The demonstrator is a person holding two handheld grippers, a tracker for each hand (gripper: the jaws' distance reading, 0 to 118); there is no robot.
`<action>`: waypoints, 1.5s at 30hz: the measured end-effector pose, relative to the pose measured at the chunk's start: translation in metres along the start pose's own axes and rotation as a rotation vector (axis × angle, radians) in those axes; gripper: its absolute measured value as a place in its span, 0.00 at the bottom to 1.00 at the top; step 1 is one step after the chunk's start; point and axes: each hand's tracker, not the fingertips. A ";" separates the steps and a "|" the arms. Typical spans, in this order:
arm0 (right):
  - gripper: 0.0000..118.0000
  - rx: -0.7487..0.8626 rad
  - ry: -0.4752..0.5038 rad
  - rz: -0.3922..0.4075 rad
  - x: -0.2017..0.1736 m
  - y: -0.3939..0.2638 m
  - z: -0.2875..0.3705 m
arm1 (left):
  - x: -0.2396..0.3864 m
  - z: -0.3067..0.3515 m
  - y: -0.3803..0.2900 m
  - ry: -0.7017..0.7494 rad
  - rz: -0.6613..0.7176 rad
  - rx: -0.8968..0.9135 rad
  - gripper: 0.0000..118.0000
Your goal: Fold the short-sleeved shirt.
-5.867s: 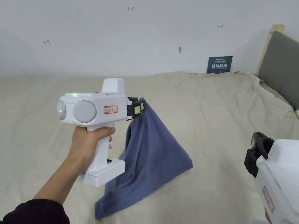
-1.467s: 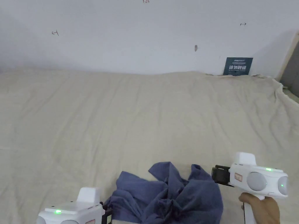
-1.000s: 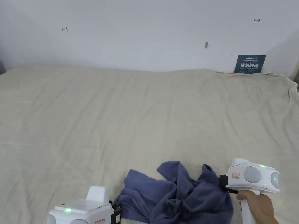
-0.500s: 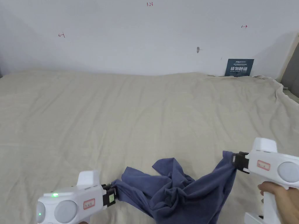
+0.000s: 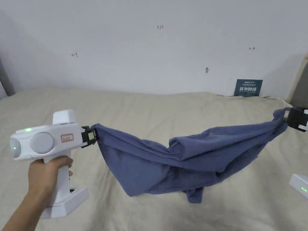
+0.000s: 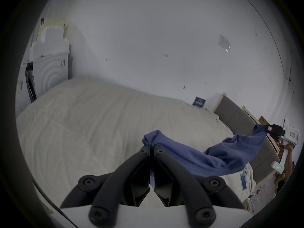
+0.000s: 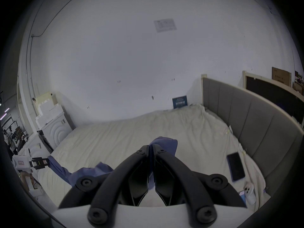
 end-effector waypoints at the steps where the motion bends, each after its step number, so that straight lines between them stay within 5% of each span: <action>1: 0.02 0.007 0.003 -0.009 0.000 0.009 -0.003 | 0.002 0.002 0.014 0.002 0.010 0.012 0.00; 11: 0.02 0.075 -0.014 0.007 -0.029 0.080 -0.049 | 0.014 -0.015 0.138 0.080 -0.026 0.123 0.00; 23: 0.02 0.110 -0.017 0.073 -0.066 0.114 -0.098 | 0.016 -0.042 0.200 0.183 -0.130 0.198 0.00; 34: 0.02 -0.040 -0.013 0.078 -0.050 0.000 -0.142 | -0.023 -0.090 0.092 0.226 -0.168 0.064 0.00; 45: 0.02 -0.184 0.001 0.075 -0.024 -0.142 -0.095 | -0.052 -0.073 -0.065 0.230 -0.215 -0.066 0.00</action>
